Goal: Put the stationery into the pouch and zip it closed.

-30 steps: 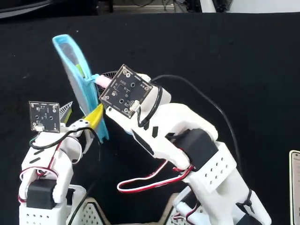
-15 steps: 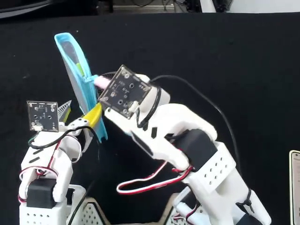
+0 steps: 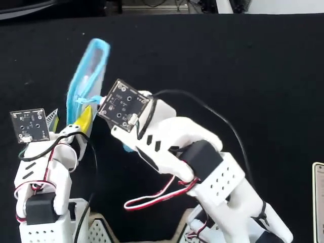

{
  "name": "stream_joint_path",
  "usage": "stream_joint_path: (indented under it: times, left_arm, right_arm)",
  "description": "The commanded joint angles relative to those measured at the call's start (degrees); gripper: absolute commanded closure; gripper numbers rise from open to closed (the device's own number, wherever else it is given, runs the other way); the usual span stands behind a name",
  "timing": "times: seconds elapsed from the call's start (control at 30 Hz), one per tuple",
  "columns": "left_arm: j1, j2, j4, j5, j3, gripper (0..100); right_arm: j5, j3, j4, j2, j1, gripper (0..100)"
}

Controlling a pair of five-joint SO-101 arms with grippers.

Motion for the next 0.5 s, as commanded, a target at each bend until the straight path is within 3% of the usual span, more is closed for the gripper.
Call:
stream_joint_path:
  times: [0.0, 0.3, 0.47]
  left_arm:
    - [0.9, -0.3, -1.1, 0.2, -0.4, 73]
    - [5.7, -0.3, -1.1, 0.2, 1.5, 73]
    - [6.1, -0.3, -0.6, 0.5, 0.9, 95]
  right_arm:
    - [0.0, 2.0, -0.3, -0.2, -0.3, 98.8]
    - [-0.1, 3.1, -0.1, -0.2, -0.2, 98.8]
    - [-2.9, 5.2, 0.1, -0.2, -0.4, 98.8]
